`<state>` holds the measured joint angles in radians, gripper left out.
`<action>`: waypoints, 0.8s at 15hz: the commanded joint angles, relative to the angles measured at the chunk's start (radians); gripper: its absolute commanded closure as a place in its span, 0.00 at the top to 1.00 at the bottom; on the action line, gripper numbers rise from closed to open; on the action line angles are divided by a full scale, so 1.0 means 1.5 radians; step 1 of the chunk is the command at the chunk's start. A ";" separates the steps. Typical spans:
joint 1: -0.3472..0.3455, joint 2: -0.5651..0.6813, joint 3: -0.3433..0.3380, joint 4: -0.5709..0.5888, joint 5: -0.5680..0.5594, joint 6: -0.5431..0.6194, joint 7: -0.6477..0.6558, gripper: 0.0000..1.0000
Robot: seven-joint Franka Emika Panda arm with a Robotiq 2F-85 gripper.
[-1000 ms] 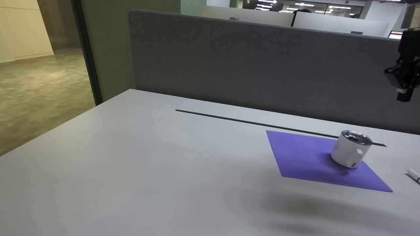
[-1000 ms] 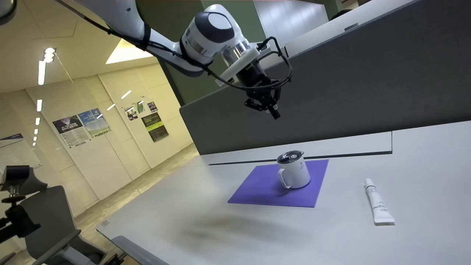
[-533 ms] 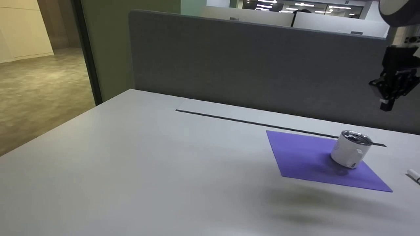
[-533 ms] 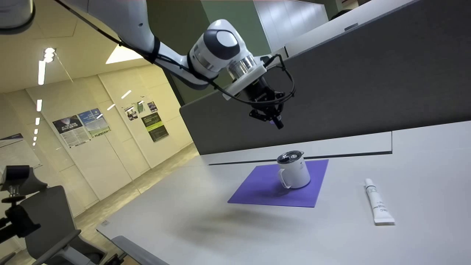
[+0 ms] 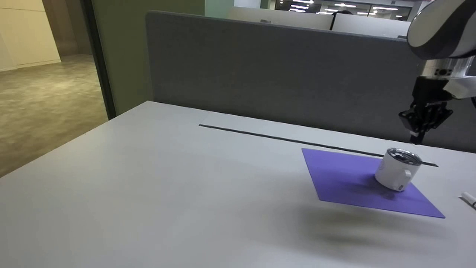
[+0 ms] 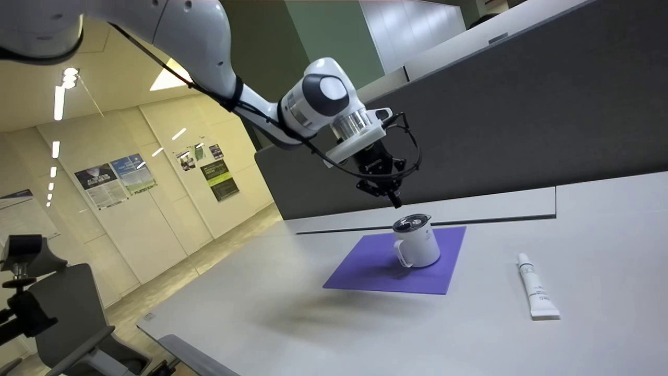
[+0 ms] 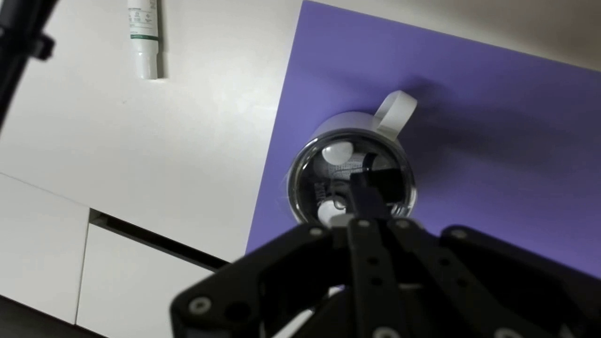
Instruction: Slide the lid of the cup open
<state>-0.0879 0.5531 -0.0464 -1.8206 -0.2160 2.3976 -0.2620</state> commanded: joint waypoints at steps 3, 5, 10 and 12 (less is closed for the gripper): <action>-0.007 0.042 0.002 0.021 0.006 0.037 -0.004 0.00; -0.008 0.052 0.003 0.021 0.007 0.050 -0.004 0.00; -0.006 0.066 0.004 0.018 0.003 0.078 -0.007 0.00; -0.005 0.070 0.004 0.018 0.003 0.085 -0.008 0.00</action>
<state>-0.0916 0.6415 -0.0460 -1.8180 -0.2156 2.5156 -0.2636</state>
